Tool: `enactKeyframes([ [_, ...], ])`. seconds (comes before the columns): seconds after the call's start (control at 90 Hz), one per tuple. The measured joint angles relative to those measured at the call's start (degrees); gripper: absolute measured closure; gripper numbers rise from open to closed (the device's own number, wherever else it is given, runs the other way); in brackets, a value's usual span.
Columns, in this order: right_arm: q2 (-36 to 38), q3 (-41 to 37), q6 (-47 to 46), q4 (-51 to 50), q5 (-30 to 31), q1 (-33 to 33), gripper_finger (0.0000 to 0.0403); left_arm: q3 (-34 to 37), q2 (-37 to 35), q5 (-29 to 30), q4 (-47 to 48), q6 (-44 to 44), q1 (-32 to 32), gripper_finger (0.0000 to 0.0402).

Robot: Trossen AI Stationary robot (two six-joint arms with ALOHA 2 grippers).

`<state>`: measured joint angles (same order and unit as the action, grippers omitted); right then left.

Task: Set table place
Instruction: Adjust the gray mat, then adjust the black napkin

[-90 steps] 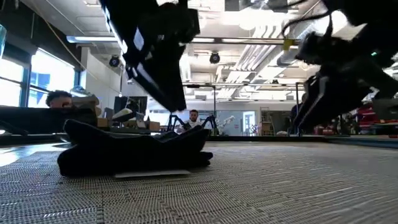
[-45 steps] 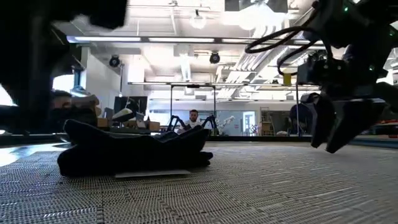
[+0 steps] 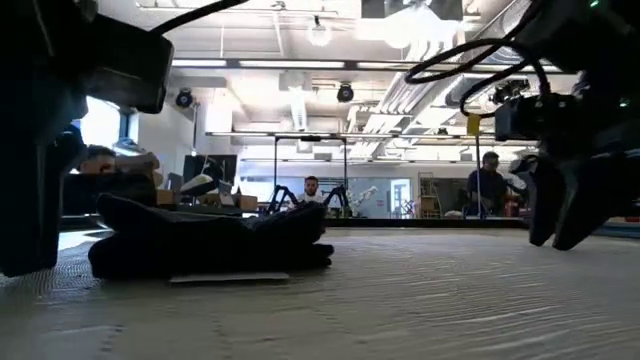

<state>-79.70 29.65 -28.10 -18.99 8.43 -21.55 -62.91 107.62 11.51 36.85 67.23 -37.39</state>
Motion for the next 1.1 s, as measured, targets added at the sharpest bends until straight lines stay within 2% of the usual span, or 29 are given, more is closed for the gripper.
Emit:
enactKeyframes([
  [0.222,-0.02,0.00,-12.47,1.64,-0.63,-7.03,0.0210,0.12,0.06,0.11,3.49,-3.44,0.03,0.0241],
  [0.356,0.30,1.25,-14.10,-0.27,-1.97,-9.37,0.0210,-1.92,-0.78,-1.51,5.70,-6.18,0.19,0.0241],
  [0.467,1.62,4.27,-13.26,-5.39,-3.30,-9.82,0.0210,-7.18,-2.74,-2.34,9.89,-8.85,0.39,0.0241],
  [0.567,2.62,6.36,-10.47,-6.08,-0.82,-9.72,0.0210,-12.37,-4.92,3.60,11.13,-13.16,0.75,0.0241],
  [0.667,2.36,6.38,-7.95,-4.74,5.28,-9.57,0.0210,-14.46,-4.45,14.71,9.46,-20.51,2.08,0.0241],
  [0.733,1.94,6.34,-6.43,-3.13,9.25,-9.12,0.0210,-14.57,-4.43,17.99,7.95,-24.60,4.25,0.0241],
  [0.944,-1.20,3.08,-5.61,3.67,10.41,-7.76,0.0210,-14.53,1.58,12.27,5.15,-33.03,12.48,0.0241],
  [1.1,-3.07,1.79,-7.91,3.81,9.93,-7.78,0.0210,-14.48,6.04,5.07,7.53,-33.49,14.87,0.0241],
])
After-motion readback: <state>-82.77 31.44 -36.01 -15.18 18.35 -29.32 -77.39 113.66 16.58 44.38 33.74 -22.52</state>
